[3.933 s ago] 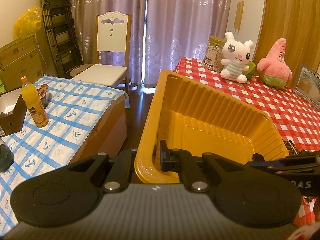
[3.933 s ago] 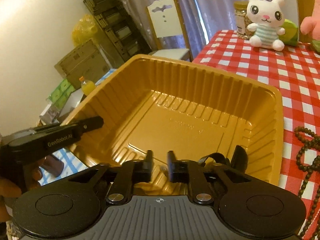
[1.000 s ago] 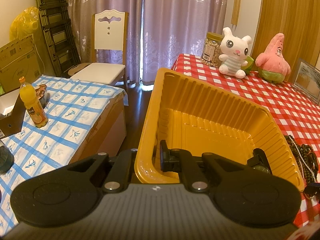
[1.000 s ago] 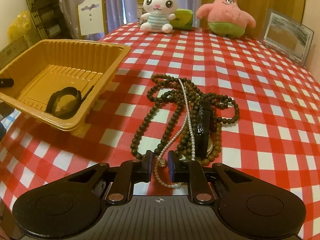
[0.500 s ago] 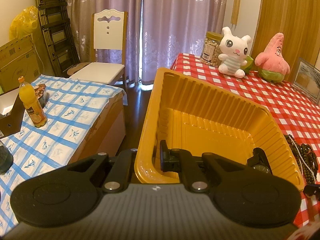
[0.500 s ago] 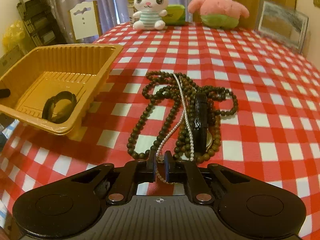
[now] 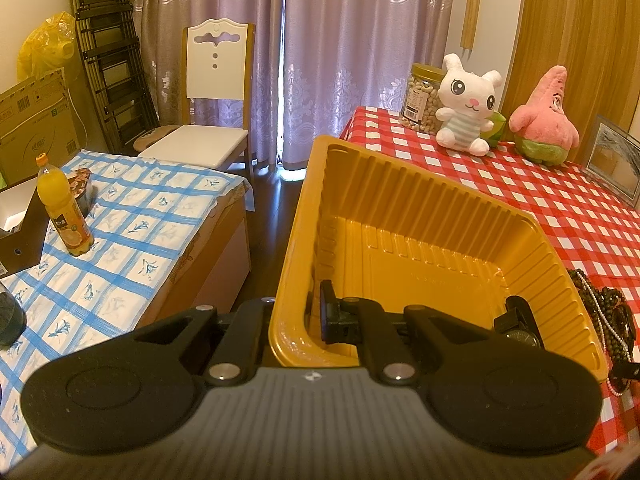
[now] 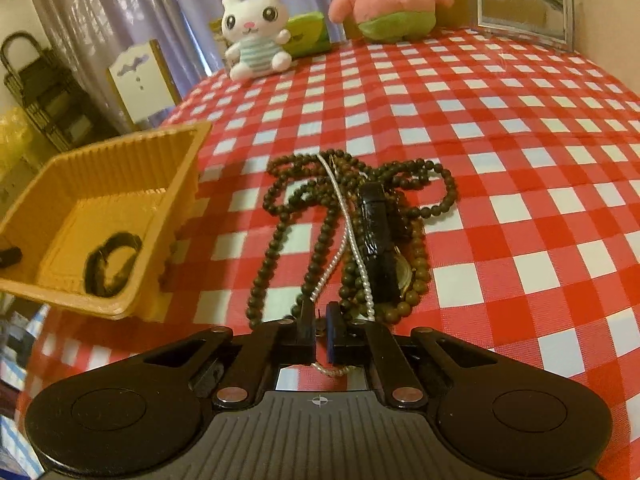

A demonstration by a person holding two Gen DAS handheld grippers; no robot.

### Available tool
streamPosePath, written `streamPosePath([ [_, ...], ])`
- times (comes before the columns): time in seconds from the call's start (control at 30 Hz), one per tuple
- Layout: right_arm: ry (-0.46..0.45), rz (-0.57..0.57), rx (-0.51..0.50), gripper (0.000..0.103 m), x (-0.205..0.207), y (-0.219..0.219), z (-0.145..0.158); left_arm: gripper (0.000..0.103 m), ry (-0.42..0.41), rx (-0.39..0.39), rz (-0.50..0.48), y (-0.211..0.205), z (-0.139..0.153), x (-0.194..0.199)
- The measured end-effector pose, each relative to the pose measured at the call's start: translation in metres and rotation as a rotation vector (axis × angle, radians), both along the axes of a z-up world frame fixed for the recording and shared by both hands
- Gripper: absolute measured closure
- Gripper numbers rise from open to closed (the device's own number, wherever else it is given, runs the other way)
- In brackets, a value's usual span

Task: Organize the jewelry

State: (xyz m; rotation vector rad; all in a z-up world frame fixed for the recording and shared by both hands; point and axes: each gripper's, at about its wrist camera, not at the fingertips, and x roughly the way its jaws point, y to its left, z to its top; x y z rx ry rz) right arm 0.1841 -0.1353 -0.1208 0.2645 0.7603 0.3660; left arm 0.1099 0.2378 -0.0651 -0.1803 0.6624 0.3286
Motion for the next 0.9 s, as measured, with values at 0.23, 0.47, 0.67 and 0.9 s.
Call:
streamPosePath([
  [0.23,-0.020,-0.021,0.129,0.098,0.004,-0.011,0.025,0.095,0.001,-0.002,0.001,0.000,0.000,0.000],
  [0.47,-0.078,0.135,0.182,0.098,0.007,0.027,0.057,0.095,0.001,-0.002,0.000,0.000,-0.001,0.000],
  [0.67,-0.062,0.306,0.080,0.098,0.014,0.084,0.065,0.095,0.000,-0.002,0.000,0.000,-0.001,0.000],
  [0.9,-0.007,0.397,-0.062,0.098,0.017,0.124,0.054,0.095,0.000,-0.002,0.000,0.000,0.000,0.000],
])
